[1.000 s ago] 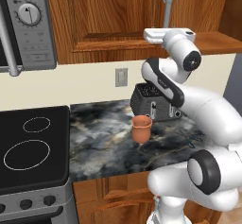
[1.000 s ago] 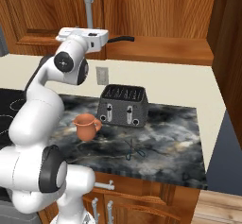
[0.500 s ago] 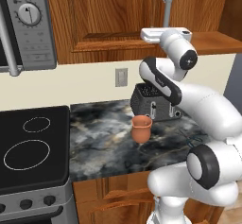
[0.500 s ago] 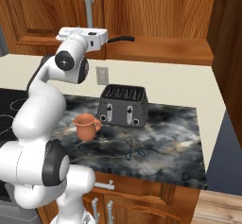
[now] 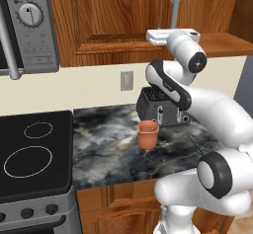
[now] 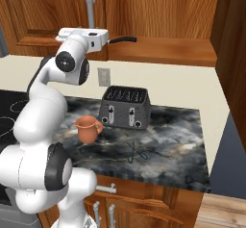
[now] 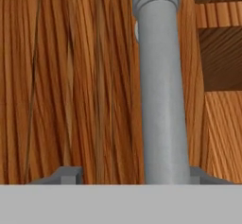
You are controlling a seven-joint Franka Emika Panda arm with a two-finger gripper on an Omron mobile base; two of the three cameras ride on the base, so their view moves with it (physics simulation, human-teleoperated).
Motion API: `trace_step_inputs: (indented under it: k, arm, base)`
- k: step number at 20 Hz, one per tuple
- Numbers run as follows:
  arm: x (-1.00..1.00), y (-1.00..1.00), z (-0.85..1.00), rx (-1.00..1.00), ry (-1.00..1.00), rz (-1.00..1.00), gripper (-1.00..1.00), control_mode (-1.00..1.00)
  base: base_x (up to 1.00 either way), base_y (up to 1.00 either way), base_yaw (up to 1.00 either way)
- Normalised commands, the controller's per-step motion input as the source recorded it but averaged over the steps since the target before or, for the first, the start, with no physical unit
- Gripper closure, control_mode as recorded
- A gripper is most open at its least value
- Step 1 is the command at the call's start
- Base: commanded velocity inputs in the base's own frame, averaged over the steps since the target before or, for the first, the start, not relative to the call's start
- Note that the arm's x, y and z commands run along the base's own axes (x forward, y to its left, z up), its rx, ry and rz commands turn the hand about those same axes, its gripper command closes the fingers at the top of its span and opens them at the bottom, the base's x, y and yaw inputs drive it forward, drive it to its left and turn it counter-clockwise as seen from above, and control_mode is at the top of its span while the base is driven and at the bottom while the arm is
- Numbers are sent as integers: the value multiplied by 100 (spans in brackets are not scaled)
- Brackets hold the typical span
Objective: Pick the pan from the cabinet and place it on the stove. Then turn on the stove burner for the pan.
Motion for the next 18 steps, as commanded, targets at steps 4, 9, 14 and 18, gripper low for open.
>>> trace_step_inputs:
  k: [4,9,14,18]
  arm:
    - [-22,0,1,0,-3,0,100,-100]
    - [-56,0,11,0,-7,0,100,-100]
    - [-63,7,20,-2,-4,0,100,-100]
    - [-65,23,23,-3,0,0,100,-100]
  base:
    - [0,0,0]
    - [0,0,0]
    - [0,0,0]
    - [0,0,0]
